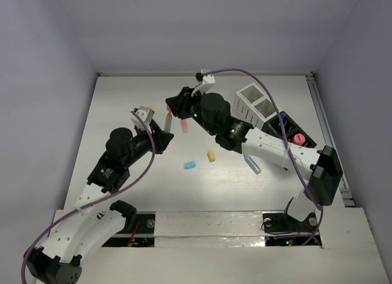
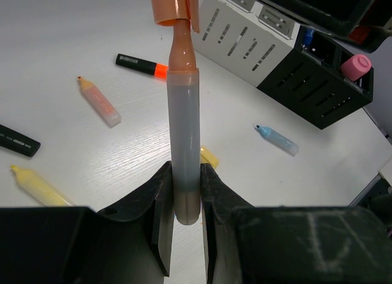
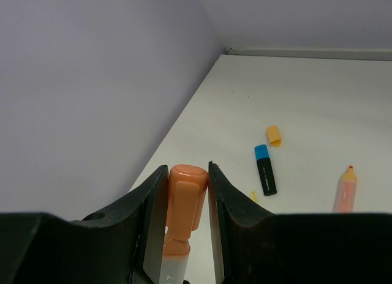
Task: Sort the stationery into containers
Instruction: Close the pen cap on the pen.
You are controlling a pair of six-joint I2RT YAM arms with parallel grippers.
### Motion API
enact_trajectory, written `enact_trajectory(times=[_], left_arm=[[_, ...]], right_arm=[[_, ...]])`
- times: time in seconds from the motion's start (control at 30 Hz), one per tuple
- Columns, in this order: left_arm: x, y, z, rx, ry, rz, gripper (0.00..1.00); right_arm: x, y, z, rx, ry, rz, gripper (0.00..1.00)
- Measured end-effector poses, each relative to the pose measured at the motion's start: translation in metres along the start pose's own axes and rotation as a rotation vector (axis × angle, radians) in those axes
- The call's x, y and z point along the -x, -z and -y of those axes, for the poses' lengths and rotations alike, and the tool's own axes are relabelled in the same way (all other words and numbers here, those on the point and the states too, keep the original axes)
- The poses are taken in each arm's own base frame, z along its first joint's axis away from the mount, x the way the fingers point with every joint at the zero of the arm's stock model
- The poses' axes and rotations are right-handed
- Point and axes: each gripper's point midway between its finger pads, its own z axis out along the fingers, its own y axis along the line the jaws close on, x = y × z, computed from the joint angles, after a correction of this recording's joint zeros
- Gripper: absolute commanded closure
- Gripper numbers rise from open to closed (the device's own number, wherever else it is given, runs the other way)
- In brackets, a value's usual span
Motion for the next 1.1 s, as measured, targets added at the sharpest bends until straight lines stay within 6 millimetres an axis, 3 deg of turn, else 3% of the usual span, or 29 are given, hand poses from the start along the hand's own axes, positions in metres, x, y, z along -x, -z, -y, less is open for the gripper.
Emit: enact_trajectory(times=[0.43, 1.1], left_arm=[[0.004, 0.002, -0.007, 0.03, 0.003, 0.016, 1.0], [-0.005, 0.012, -0.008, 0.035, 0.012, -0.007, 1.0]], right_arm=[[-0.01, 0.004, -0.016, 0.048, -0.019, -0.032, 0.97], [-0.032, 0.014, -0.019, 0.125, -0.101, -0.075, 1.0]])
